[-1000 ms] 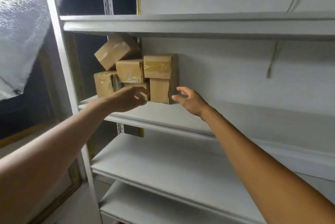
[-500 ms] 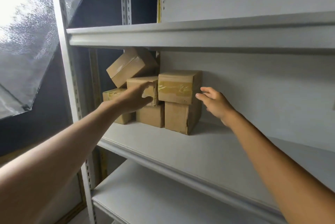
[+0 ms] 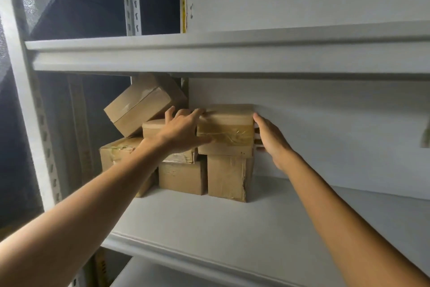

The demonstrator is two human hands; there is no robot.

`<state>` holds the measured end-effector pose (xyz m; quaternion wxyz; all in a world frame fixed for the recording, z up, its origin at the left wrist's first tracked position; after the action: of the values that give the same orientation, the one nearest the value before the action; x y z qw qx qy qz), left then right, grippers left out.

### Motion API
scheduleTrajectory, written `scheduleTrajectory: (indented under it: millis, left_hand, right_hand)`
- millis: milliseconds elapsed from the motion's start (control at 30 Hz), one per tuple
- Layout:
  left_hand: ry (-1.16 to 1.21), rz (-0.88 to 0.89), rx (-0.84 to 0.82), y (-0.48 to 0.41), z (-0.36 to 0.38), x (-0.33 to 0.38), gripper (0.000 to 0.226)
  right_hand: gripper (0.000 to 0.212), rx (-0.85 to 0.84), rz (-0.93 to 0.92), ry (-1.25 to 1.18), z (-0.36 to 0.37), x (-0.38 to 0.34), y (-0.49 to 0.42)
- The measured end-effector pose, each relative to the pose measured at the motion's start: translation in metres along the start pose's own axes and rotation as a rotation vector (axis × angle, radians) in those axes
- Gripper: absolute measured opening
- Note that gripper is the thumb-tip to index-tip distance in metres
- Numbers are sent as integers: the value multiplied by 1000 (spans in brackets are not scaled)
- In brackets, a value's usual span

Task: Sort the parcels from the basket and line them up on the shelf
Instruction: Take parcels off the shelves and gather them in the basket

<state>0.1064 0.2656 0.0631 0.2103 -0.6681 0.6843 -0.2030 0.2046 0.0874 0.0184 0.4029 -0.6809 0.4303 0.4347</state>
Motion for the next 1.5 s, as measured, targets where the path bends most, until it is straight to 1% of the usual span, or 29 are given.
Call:
scheduleTrajectory:
  millis: [100,300,400,500,633,667,767,867,967,1067,1100,1167,1233,1300,1367,1467,1500]
  left_hand:
    - [34,52,48,-8,10,4,82]
    - [89,118,216,-6,6,17,84]
    - [153,164,280,-2,1,29,85]
    - [200,219,307,5,-4,44,85]
    - [212,251,345,19,-12,65,83]
    - [222,257,363,23,-14,71,81]
    - [308,240,405,40,-14,86,77]
    - [455,182,404,54,0,88,77]
    - [577,148,423,65,10,89,75]
    - [654,113,419,67,17,89,71]
    - [706,107,412,68,18,90,69]
    - [831,62,388,67,24,90,66]
    - [957,-44,377,66,27,89,70]
    - [1037,-140,354,63,30,87,69]
    - [1067,-154,292,58,34,88,61]
    - [1186,-137,194,54,42,85,60]
    - [1215,-124,162,53,45,84,61]
  right_hand:
    - [67,8,63,-20,7,4,-2]
    - [70,115,120,-119,7,18,3]
    - [70,173,123,-181,-3,23,11]
    - [66,220,121,-224,-20,29,23]
    - [61,226,91,-263,-40,35,44]
    - [58,224,82,-274,-45,36,48]
    - [40,212,61,-296,-56,36,63]
    - [11,188,50,-346,-56,46,71]
    - [1,152,6,-392,-54,46,75]
    - [31,64,36,-489,-46,51,77]
    - [36,40,54,-526,-44,54,77]
    - [36,16,75,-571,-44,61,79]
    - [36,18,75,-575,-47,65,81]
    - [41,11,93,-552,-49,69,82]
    - [50,-13,93,-485,-49,70,82]
    - [52,-53,38,-397,-50,67,84]
    - [57,-68,10,-369,-48,65,85]
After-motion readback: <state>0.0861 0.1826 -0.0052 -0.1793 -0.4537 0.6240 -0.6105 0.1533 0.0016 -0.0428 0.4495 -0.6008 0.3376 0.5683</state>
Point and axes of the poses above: each hand's wrist, its own y-axis away from the middle knuckle, its own z-axis out of the palm, x = y × z, the point moved 9 cm from there along -y, towards the middle knuckle, and after that the axes turned 7 degrees about z, right-handed, at the moved point
